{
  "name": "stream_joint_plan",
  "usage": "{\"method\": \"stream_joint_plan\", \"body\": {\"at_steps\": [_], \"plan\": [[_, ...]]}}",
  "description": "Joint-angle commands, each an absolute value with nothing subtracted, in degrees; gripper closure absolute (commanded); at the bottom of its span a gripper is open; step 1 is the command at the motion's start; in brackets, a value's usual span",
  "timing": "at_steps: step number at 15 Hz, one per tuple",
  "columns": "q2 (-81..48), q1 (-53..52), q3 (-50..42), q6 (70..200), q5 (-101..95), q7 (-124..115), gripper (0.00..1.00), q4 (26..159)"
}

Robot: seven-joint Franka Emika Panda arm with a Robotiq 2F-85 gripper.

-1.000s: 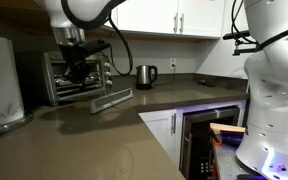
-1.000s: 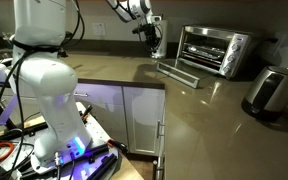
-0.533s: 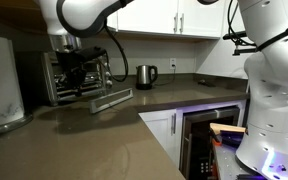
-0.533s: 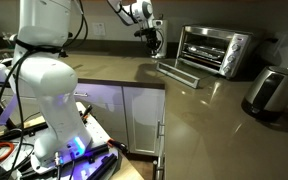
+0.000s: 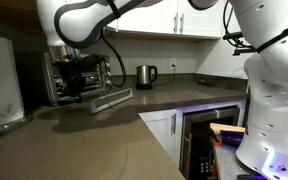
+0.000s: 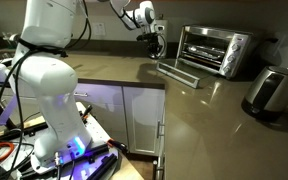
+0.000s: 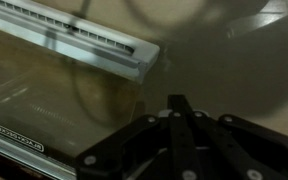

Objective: Close the toaster oven door

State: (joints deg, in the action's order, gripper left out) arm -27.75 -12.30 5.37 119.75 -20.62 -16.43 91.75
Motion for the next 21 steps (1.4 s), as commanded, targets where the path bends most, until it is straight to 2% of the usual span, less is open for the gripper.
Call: {"method": "stream_joint_plan", "body": {"at_steps": [1,21], "plan": [[-29.7,-12.9,4.4,119.4,-19.3,-13.5,1.00,89.3],[-32.9,-17.0,-0.2,113.0,-28.7,-11.9,1.00,86.1]]}}
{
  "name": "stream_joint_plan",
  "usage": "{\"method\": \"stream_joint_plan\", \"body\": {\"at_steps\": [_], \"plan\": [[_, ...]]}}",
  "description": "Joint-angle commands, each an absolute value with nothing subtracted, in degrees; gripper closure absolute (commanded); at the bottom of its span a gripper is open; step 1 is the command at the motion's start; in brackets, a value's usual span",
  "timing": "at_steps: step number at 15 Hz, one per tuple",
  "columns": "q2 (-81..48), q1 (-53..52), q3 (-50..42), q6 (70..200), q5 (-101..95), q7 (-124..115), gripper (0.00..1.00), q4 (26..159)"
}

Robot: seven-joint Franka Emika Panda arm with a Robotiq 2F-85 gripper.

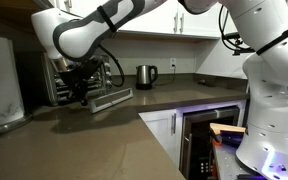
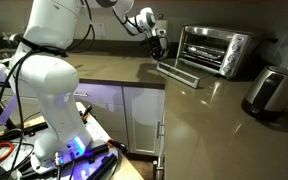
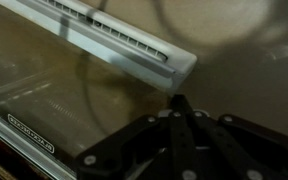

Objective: Close the toaster oven door

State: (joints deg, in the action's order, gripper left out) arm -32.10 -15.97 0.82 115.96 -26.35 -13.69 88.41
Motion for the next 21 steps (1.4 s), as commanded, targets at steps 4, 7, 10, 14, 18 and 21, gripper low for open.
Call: {"method": "stream_joint_plan", "body": {"at_steps": [4,7,10,14,18,21], "plan": [[-32.6,-18.5,-0.6,109.0,-32.4,-11.5,1.00,85.1],[-32.7,-19.5,-0.5,106.6,-35.3,-11.4,1.00,84.2],[-33.0,-19.6,0.0,105.4,-37.1,-11.2,1.00,83.7],[-33.9,-20.3,0.1,103.7,-39.4,-10.7,1.00,83.0],[-35.1,-21.6,0.1,100.2,-43.3,-10.2,1.00,82.0],[-36.2,-22.5,0.2,97.6,-46.6,-9.9,1.00,80.8]]}}
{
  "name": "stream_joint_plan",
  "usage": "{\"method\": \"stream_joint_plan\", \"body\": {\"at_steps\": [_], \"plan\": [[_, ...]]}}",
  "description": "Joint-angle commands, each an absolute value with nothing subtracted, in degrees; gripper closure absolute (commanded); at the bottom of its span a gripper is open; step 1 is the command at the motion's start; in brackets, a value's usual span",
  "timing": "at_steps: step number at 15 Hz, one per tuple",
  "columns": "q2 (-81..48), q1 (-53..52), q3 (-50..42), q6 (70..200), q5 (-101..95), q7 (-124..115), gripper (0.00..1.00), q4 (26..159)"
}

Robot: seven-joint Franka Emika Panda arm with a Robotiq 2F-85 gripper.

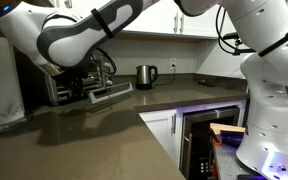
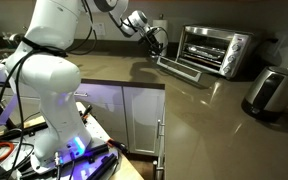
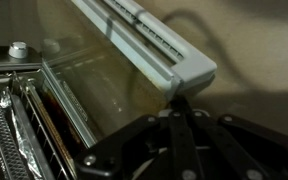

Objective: Close the toaster oven door

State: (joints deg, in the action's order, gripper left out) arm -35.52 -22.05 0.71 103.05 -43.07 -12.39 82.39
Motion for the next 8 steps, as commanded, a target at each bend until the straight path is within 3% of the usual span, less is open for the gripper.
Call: {"method": "stream_joint_plan", "body": {"at_steps": [1,8], "plan": [[-36.5,-22.7,0.3,96.8,-47.6,-9.8,1.00,80.5],[-37.9,-24.2,0.6,92.2,-56.0,-10.5,1.00,79.3]]}}
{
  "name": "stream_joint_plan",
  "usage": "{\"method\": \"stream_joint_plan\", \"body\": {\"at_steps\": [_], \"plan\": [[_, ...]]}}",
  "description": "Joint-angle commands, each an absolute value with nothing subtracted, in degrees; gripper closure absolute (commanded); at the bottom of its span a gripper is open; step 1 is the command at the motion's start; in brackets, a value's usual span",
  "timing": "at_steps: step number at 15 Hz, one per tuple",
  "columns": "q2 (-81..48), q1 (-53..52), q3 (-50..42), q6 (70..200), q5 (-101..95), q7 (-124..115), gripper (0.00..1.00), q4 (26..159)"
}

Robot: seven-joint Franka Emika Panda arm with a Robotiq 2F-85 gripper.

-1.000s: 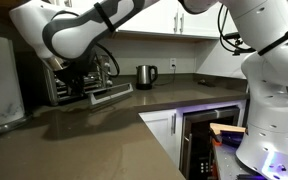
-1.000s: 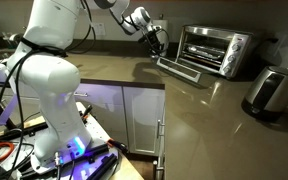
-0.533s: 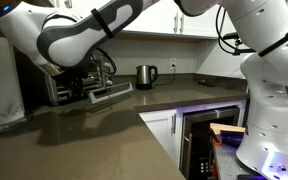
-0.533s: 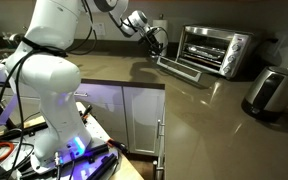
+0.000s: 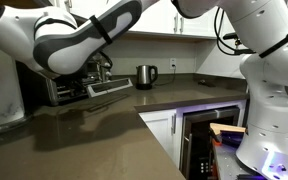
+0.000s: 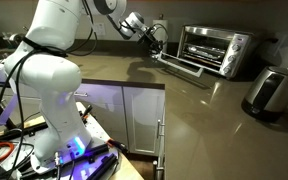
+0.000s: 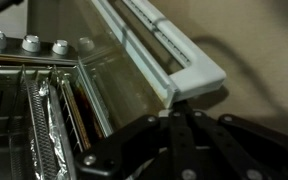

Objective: Close the toaster oven door

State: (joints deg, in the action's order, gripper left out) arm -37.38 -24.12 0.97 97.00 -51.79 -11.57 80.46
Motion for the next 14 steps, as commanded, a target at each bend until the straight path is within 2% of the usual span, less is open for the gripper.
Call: {"method": "stream_joint_plan", "body": {"at_steps": [1,14], "plan": [[-38.0,-24.6,0.6,91.8,-57.6,-11.1,1.00,79.1],[-39.1,-24.6,2.7,90.7,-67.3,-10.0,1.00,78.0]]}}
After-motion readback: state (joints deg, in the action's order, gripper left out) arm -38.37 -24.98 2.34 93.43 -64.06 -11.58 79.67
